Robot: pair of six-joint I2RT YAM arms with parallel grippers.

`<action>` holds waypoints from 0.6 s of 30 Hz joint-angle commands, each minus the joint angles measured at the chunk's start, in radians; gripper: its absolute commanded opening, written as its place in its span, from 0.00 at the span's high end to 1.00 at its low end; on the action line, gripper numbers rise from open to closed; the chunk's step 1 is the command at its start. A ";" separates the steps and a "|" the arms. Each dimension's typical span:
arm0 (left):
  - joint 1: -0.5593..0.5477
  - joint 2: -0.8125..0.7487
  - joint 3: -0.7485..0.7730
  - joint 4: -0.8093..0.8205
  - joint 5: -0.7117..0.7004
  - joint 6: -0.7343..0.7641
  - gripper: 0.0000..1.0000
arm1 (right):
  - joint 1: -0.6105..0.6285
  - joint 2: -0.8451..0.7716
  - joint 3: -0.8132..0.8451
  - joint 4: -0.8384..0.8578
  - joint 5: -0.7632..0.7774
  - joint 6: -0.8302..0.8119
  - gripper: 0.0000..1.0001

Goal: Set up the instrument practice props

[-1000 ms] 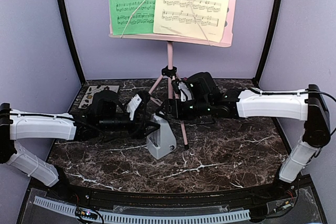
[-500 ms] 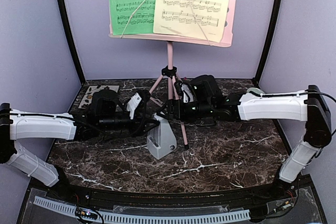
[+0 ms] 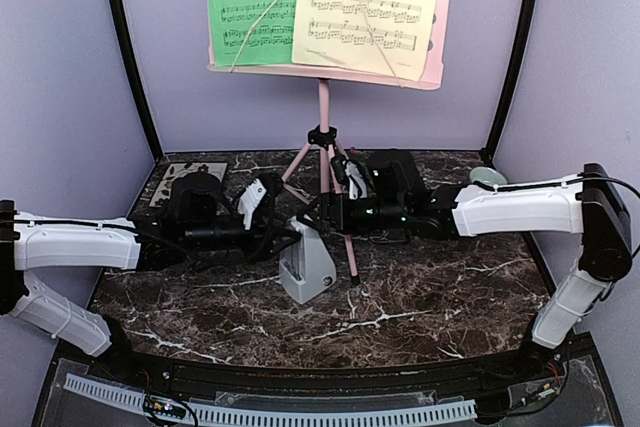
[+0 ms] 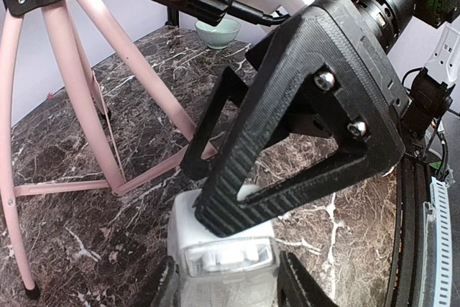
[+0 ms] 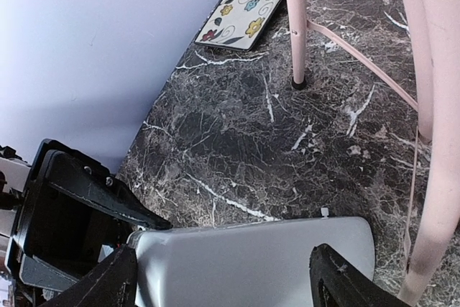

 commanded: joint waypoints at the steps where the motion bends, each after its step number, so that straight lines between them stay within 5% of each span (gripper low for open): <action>1: 0.001 -0.064 -0.029 -0.040 0.001 0.022 0.87 | -0.018 0.048 -0.089 -0.197 0.078 -0.067 0.19; 12: 0.011 -0.116 -0.018 -0.048 -0.025 -0.015 0.94 | -0.026 0.058 -0.097 -0.206 0.071 -0.097 0.20; 18: 0.135 -0.181 0.046 -0.230 -0.036 -0.144 0.98 | -0.026 0.060 -0.062 -0.212 0.061 -0.124 0.20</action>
